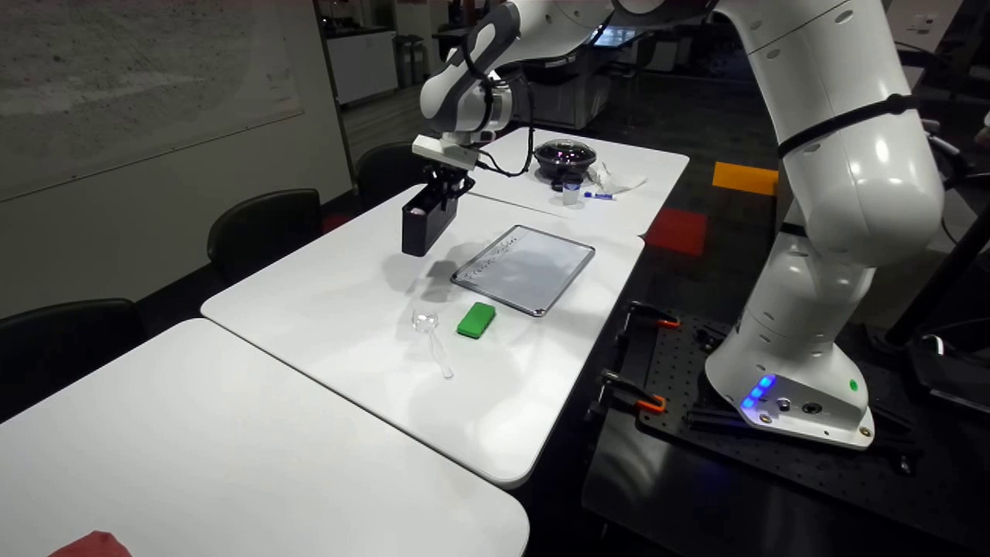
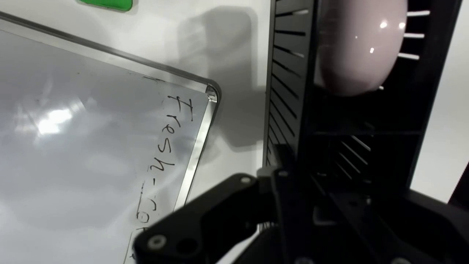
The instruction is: Move the cutlery holder to the right
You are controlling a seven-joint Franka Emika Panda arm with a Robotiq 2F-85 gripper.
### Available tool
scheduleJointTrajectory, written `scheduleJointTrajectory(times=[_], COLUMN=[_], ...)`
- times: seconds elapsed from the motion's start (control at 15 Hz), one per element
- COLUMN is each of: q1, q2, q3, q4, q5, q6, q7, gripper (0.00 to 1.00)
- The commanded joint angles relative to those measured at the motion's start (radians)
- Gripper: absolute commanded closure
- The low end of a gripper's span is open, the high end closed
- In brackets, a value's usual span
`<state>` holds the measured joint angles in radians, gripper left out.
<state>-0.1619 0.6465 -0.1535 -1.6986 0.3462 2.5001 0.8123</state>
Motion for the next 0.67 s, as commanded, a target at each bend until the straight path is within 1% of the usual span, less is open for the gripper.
scheduleJointTrajectory(times=[0.0, 0.07, 0.27, 0.4, 0.53, 0.6], q1=[0.034, 0.045, 0.051, 0.055, 0.045, 0.036], q2=[0.056, 0.09, 0.193, 0.26, 0.313, 0.336], q3=[-0.045, -0.071, -0.142, -0.198, -0.235, -0.242], q4=[0.049, 0.082, 0.201, 0.284, 0.359, 0.395], q5=[-0.014, -0.021, -0.047, -0.085, -0.131, -0.15], q6=[0.076, 0.11, 0.106, 0.064, 0.007, -0.022], q7=[0.091, 0.149, 0.302, 0.417, 0.506, 0.539], gripper=[0.99, 0.99, 0.99, 0.99, 0.99, 0.99])
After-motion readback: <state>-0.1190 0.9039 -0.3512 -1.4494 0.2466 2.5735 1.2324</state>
